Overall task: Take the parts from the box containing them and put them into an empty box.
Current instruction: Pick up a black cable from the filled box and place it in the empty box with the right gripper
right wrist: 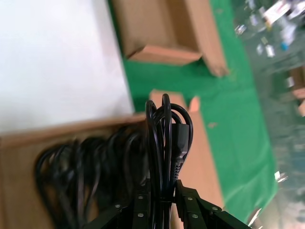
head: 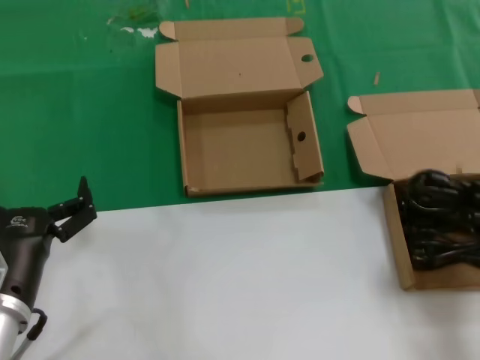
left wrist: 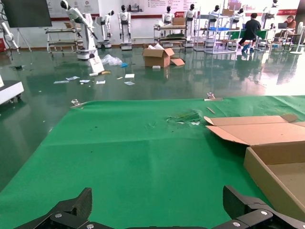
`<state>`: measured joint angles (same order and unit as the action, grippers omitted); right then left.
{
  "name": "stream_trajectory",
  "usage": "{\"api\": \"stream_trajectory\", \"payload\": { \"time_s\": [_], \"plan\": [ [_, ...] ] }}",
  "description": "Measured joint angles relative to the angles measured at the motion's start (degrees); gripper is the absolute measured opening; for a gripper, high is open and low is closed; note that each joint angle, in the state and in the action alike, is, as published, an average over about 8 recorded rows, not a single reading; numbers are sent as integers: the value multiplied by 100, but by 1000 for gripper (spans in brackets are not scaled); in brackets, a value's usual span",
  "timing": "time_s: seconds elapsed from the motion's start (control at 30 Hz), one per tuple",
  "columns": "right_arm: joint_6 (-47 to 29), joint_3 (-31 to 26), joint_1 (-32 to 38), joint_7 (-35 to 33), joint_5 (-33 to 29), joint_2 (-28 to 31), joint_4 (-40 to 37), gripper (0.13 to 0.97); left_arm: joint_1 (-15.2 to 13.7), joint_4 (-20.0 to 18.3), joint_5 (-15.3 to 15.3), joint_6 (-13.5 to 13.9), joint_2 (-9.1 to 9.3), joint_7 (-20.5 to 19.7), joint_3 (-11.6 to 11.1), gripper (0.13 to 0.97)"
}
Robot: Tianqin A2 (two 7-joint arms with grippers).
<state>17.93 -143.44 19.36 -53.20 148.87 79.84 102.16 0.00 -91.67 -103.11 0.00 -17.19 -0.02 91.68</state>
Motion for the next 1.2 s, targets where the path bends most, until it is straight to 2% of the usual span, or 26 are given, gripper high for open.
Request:
{"api": "stream_trajectory", "payload": {
  "time_s": [0.2,0.4,0.8,1.03,1.2],
  "plan": [
    [255,290,-78,-159,0,-62,621,227,0,0,0,0,0,0,0,966],
    [312,-78,577,-850,130,-884,594,227,0,0,0,0,0,0,0,966],
    [35,-1208,2279,-2096,377,-3056,-697,227,0,0,0,0,0,0,0,966],
    [-255,-1385,2674,-2811,726,-4043,-1558,227,0,0,0,0,0,0,0,966],
    [-382,-1415,2772,-3071,831,-4354,-1941,227,0,0,0,0,0,0,0,966]
  ]
}}
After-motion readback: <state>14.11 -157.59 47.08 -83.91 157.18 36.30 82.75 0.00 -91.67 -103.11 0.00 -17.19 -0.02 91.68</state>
